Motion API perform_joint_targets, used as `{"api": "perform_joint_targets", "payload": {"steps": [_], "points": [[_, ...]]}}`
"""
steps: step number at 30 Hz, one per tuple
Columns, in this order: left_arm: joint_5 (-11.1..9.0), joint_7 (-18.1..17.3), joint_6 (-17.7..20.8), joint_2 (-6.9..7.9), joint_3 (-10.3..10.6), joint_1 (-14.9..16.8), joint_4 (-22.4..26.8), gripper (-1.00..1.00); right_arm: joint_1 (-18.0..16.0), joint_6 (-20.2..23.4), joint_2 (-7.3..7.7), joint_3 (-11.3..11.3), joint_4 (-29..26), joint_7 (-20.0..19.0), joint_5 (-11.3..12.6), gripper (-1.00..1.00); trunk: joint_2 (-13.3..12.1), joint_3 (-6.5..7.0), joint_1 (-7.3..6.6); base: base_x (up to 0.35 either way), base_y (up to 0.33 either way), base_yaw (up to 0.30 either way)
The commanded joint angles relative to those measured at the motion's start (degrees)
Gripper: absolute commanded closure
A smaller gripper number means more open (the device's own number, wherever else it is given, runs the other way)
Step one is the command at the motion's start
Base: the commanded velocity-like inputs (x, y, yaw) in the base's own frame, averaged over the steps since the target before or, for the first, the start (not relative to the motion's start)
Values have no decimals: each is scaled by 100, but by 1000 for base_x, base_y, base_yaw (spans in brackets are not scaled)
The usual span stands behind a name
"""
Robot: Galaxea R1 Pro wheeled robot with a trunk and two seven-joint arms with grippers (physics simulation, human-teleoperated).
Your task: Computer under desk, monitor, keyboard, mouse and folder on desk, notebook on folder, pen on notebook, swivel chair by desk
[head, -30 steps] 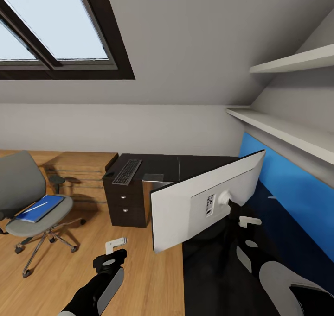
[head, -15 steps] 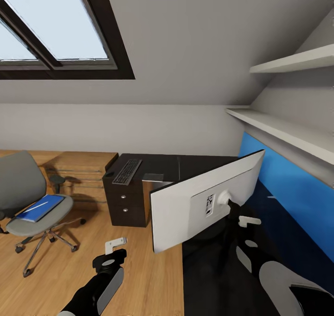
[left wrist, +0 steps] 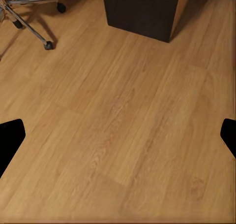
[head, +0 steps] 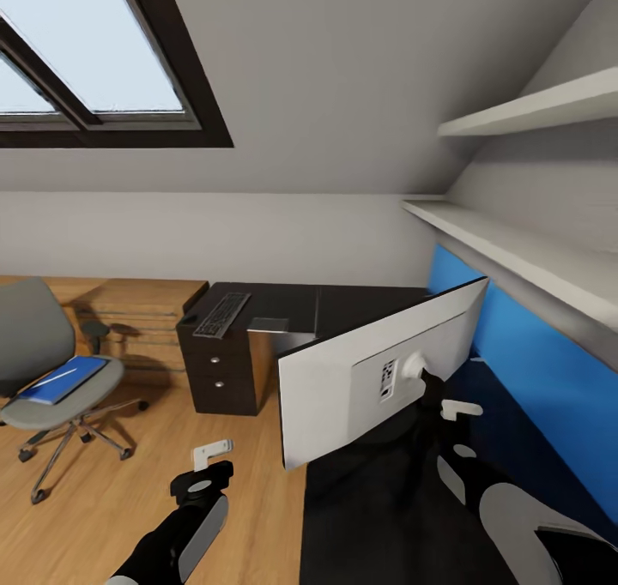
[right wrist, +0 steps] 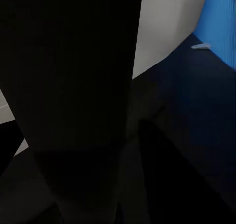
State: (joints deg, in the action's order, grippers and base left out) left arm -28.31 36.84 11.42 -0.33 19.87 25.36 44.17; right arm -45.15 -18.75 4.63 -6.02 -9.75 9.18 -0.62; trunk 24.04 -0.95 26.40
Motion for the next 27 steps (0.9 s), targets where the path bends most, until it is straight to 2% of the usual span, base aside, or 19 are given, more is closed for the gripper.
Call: {"api": "perform_joint_targets", "payload": {"steps": [1,7,14,21,27], "points": [[-25,44,27,5,18,4,11,-100,-2,-41,3,38,20,5,89,100,8,-11,4,66,-339,0],[-24,43,33,5,20,4,12,-100,-2,-41,3,39,19,5,89,100,8,-11,4,53,-315,0],[-24,47,53,5,17,4,12,-100,-2,-41,3,40,18,5,89,100,8,-11,4,5,-79,0],[-33,49,68,8,1,4,-4,-100,-2,-41,3,40,17,5,89,100,8,-11,4,97,-201,0],[-34,52,67,8,-1,4,-5,-100,-2,-41,3,40,17,5,89,100,8,-11,4,22,-37,0]]}}
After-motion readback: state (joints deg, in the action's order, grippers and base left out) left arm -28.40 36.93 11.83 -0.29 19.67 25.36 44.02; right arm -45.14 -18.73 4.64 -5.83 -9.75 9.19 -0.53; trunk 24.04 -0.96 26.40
